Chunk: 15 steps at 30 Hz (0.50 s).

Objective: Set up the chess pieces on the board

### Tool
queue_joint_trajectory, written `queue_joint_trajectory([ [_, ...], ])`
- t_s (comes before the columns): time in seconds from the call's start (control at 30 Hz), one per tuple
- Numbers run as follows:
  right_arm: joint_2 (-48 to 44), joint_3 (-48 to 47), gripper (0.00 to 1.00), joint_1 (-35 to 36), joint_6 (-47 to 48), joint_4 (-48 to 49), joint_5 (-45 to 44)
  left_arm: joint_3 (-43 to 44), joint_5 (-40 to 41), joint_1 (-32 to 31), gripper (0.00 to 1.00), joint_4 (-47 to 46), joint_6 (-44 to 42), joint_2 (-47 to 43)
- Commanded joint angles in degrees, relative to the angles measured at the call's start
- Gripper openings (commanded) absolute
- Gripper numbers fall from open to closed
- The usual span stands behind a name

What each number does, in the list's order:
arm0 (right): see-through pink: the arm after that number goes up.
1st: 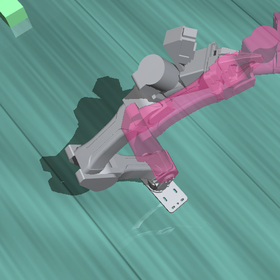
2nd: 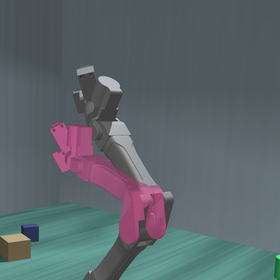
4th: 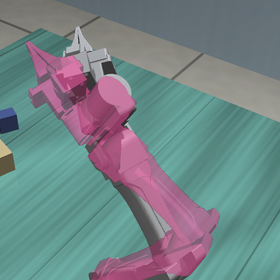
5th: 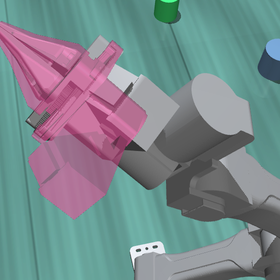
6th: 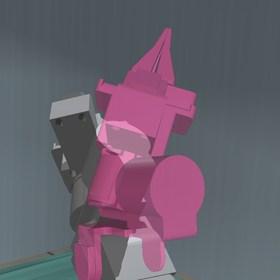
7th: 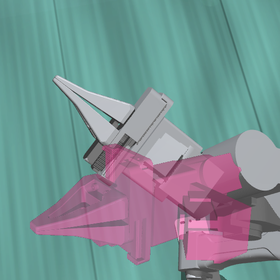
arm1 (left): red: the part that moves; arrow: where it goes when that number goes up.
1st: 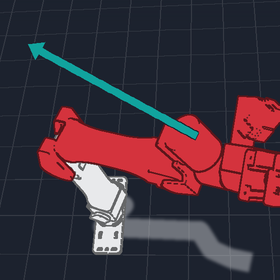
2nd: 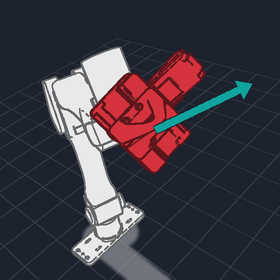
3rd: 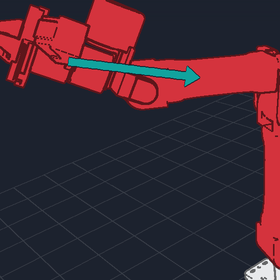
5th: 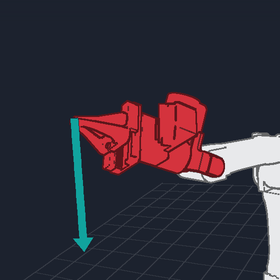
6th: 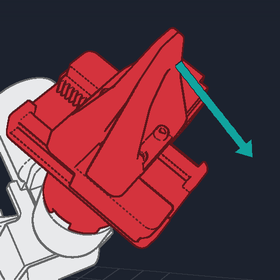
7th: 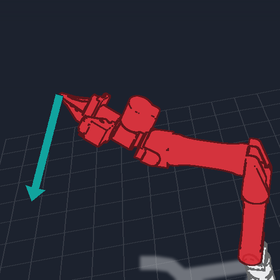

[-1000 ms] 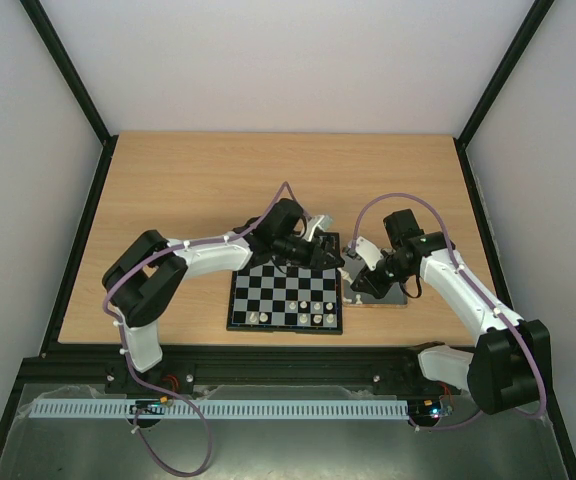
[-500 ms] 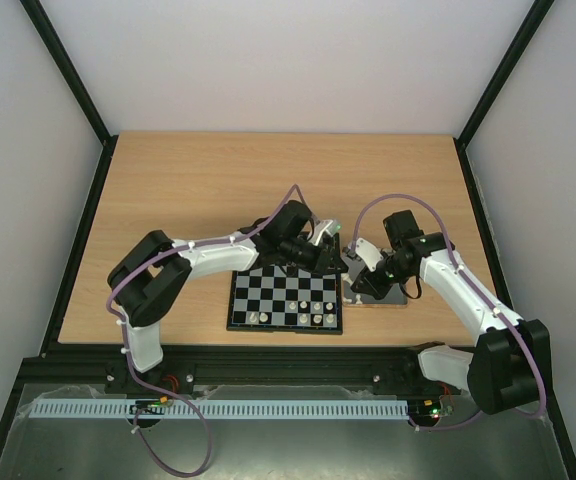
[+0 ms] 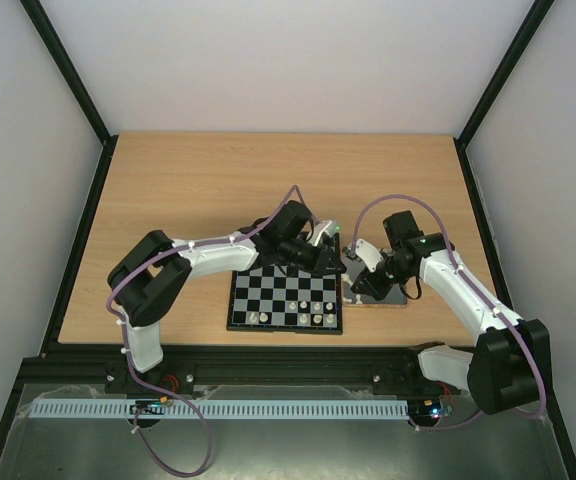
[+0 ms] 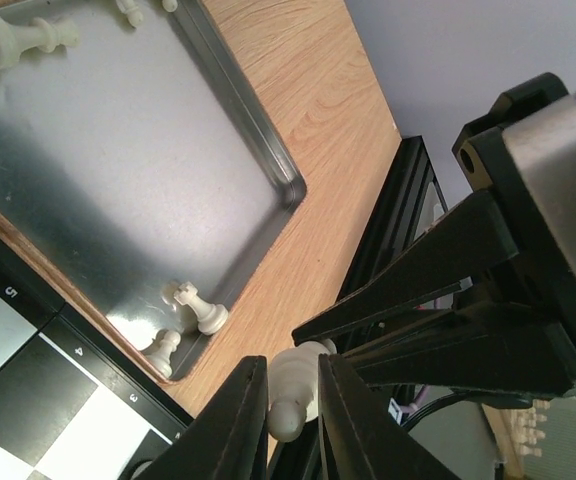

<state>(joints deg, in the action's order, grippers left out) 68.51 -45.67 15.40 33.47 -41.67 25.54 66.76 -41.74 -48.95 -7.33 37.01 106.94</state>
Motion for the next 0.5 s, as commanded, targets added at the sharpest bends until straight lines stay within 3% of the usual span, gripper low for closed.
queue_joint_trajectory([
  [0.0, 0.21, 0.76, 0.08, 0.35, 0.39, -1.88, 1.4, -0.42, -0.23, -0.19, 0.15, 0.88, -0.57, -0.08],
  [0.27, 0.22, 1.51, 0.08, 0.42, -0.2, -0.73, 1.36, -0.33, 2.58, 0.11, 0.03, 3.57, -2.56, -1.93],
  [0.47, 3.86, 3.67, 0.07, 0.41, -5.11, 5.63, -0.11, -1.37, 16.55, 0.36, 0.03, 14.08, -9.64, -9.69],
])
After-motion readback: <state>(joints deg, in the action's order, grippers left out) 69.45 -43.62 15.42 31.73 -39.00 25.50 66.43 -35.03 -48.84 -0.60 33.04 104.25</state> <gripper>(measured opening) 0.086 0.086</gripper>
